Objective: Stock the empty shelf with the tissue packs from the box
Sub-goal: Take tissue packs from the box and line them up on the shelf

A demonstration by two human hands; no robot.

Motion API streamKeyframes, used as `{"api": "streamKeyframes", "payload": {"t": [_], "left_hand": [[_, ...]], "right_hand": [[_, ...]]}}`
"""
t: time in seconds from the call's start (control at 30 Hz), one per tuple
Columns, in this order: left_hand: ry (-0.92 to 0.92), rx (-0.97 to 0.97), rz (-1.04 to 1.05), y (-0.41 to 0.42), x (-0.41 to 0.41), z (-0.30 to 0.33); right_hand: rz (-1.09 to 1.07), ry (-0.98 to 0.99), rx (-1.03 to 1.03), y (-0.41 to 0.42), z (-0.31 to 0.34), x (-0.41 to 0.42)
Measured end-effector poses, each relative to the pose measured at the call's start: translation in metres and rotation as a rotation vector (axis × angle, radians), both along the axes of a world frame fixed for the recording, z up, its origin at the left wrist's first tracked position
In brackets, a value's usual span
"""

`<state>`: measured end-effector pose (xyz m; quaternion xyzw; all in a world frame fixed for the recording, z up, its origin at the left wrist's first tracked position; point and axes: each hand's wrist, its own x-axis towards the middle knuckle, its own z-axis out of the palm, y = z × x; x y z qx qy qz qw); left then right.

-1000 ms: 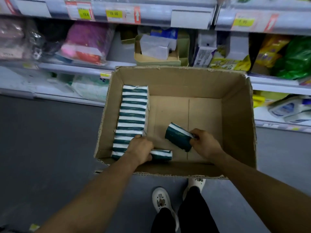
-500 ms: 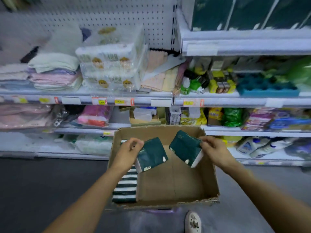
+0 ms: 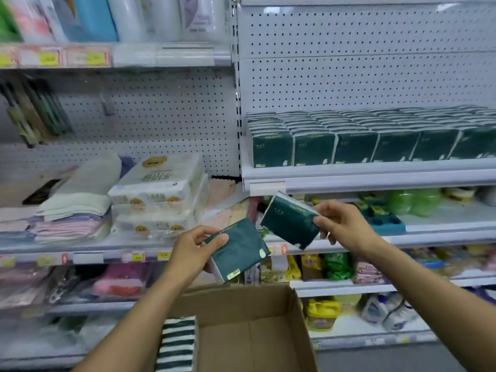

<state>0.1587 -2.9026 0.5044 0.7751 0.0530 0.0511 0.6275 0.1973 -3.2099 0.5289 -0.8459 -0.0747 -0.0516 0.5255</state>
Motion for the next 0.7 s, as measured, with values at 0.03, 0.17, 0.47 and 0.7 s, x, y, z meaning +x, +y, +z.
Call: {"api": "streamKeyframes", "payload": {"t": [0.03, 0.17, 0.47, 0.7], "left_hand": [[-0.018, -0.009, -0.001, -0.005, 0.008, 0.009], [-0.061, -0.024, 0.003, -0.020, 0.042, 0.033], [-0.092, -0.043, 0.064, -0.035, 0.084, 0.054], [-0.106, -0.021, 0.087, -0.036, 0.097, 0.062]], "right_hand": [[0.007, -0.035, 0.013, -0.005, 0.013, 0.010], [0.025, -0.194, -0.032, -0.008, 0.061, 0.060], [0.152, -0.323, -0.341, 0.008, 0.085, 0.158], [0.007, -0.484, -0.508, 0.017, 0.072, 0.180]]}}
